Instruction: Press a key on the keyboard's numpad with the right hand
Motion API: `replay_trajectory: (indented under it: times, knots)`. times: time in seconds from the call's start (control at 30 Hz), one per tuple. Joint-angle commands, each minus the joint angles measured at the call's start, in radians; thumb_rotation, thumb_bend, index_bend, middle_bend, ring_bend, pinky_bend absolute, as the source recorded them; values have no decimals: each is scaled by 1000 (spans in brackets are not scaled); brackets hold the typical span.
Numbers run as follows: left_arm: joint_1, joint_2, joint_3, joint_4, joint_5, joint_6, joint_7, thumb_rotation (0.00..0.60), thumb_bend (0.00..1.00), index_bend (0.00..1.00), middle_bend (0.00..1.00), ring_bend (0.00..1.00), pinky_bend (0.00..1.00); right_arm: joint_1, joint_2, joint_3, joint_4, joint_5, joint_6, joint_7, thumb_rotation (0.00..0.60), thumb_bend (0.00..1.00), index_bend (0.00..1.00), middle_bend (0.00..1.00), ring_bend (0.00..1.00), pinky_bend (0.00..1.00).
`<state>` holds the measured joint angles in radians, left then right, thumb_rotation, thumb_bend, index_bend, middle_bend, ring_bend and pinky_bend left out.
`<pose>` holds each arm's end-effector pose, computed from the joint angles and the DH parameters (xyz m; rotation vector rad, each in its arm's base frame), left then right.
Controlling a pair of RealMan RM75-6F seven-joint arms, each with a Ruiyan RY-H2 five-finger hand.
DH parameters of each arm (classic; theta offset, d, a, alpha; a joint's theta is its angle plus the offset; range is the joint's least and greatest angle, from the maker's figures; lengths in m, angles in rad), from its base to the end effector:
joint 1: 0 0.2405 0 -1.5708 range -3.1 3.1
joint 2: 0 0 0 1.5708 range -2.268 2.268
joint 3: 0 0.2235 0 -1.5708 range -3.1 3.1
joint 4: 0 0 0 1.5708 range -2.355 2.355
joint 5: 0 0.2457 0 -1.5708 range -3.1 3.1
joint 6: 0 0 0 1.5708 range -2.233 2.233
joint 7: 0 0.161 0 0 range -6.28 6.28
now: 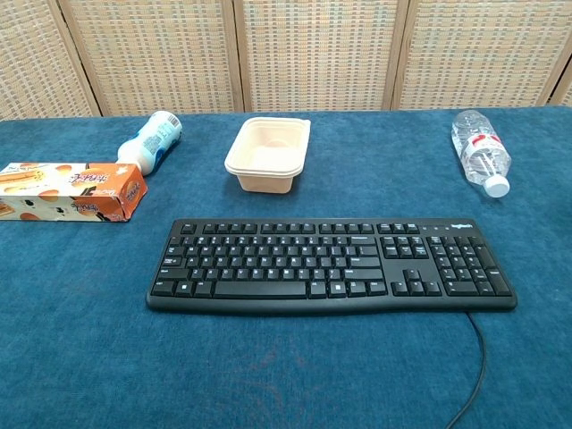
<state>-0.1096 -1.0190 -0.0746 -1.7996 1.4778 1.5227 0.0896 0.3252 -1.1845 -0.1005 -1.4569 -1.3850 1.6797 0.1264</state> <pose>-0.2571 0.2077 0.1328 -1.3586 -0.8515 -0.9561 -0.2869 -0.2382 0.1251 1.3829 -0.7619 1.0908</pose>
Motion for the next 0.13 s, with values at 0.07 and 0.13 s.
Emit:
replay_trajectory:
  times: [0.07,0.13]
  knots:
    - [6,-6,8,12,5,-1,-14,600,0,0,0,0,0,-80,23,-24,-17,-16,13,9,600,0,0,0,0,0]
    - [6,-7,8,15,6,-2,-12,600,0,0,0,0,0,-102,29,-17,-39,-16,16,-1,600,0,0,0,0,0]
